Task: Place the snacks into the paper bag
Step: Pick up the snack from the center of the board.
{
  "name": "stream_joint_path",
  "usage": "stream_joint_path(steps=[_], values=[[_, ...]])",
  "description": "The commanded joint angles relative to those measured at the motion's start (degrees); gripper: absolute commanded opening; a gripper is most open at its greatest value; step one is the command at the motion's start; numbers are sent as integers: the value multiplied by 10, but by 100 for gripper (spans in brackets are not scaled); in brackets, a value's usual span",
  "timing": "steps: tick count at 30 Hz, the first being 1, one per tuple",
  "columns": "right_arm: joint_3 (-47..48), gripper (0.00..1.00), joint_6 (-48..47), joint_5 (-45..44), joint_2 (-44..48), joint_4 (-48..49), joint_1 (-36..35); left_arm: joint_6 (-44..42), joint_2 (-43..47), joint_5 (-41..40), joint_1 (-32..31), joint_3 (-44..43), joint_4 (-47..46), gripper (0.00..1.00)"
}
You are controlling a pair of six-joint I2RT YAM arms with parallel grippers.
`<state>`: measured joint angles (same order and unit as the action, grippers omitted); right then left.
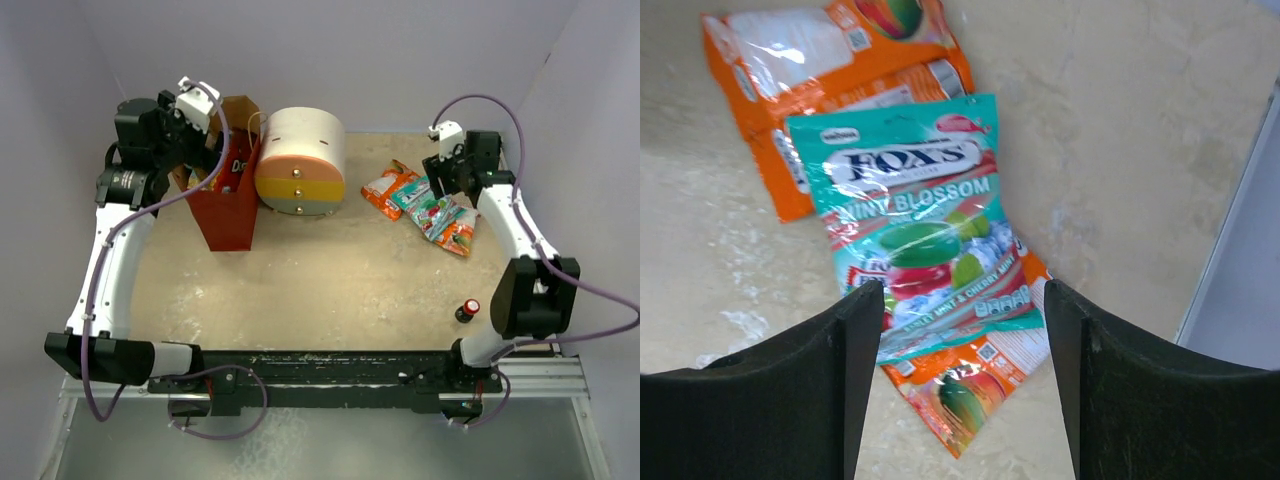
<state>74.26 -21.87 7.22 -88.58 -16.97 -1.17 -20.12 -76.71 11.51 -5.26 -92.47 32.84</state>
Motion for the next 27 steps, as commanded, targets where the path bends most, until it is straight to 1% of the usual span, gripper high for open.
stream_joint_path(steps=[1, 5, 13, 17, 20, 22, 23, 27], values=[[75, 68, -14, 34, -49, -57, 36, -4, 36, 105, 2, 42, -35, 99], [140, 68, -21, 76, -122, -115, 67, -7, 38, 150, 2, 50, -20, 99], [250, 65, -24, 191, -252, -211, 107, -1, 41, 187, 1, 65, -19, 99], [288, 61, -22, 218, -299, -241, 117, 4, 42, 195, 1, 66, -20, 99], [292, 58, -22, 238, -319, -247, 120, 6, 42, 198, 1, 70, -22, 99], [294, 53, -23, 259, -331, -254, 121, 8, 43, 200, 1, 74, -25, 99], [296, 49, -25, 272, -335, -261, 121, 9, 42, 202, 1, 76, -28, 99], [318, 26, -31, 322, -350, -294, 128, 24, 40, 200, 1, 77, -36, 99]])
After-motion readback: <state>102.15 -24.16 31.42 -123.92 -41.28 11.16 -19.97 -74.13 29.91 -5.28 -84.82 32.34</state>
